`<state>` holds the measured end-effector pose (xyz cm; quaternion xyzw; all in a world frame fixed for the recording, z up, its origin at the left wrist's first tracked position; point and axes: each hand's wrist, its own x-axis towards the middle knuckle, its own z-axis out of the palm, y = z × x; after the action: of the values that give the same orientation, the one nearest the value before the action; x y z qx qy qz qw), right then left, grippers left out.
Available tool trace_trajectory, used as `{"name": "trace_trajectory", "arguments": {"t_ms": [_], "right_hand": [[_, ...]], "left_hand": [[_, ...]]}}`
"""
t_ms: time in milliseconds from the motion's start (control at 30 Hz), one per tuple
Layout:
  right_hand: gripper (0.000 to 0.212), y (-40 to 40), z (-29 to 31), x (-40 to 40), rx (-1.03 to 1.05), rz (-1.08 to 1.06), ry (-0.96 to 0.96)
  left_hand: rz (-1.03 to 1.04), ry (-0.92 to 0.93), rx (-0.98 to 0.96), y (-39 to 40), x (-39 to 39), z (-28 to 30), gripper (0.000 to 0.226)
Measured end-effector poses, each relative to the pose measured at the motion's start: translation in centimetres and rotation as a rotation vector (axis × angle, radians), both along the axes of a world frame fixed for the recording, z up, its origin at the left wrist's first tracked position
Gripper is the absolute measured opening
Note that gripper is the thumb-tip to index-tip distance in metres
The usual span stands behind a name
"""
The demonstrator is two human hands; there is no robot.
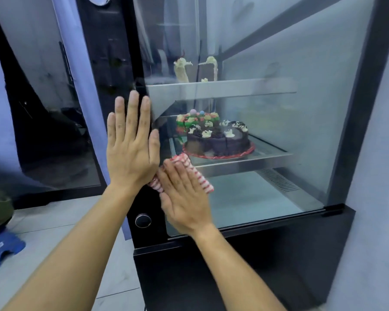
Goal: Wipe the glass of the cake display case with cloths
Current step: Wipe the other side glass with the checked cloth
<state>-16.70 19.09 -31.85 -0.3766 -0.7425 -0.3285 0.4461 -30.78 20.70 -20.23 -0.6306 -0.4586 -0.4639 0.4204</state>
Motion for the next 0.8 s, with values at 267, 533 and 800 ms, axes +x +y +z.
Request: {"name": "trace_trajectory", "arguments": {"t_ms": [267,533,800], "right_hand": [[0.063,2.3,2.3,15.4,-0.054,-0.344,1.122],[0.068,1.3,1.3,5.9,0.075,-0.063,0.066],[0.074,1.5,1.9,16.5,-0.131,-0.425,1.277]], "left_hand": [[0.034,0.002,0.066,0.9,-0.1,-2.4,0.062],[0.029,0.005,0.042,0.8,-0.5,-2.5,0.061],[0.045,-0.015,0.057,1.0,0.0,-2.6,0.061]]}}
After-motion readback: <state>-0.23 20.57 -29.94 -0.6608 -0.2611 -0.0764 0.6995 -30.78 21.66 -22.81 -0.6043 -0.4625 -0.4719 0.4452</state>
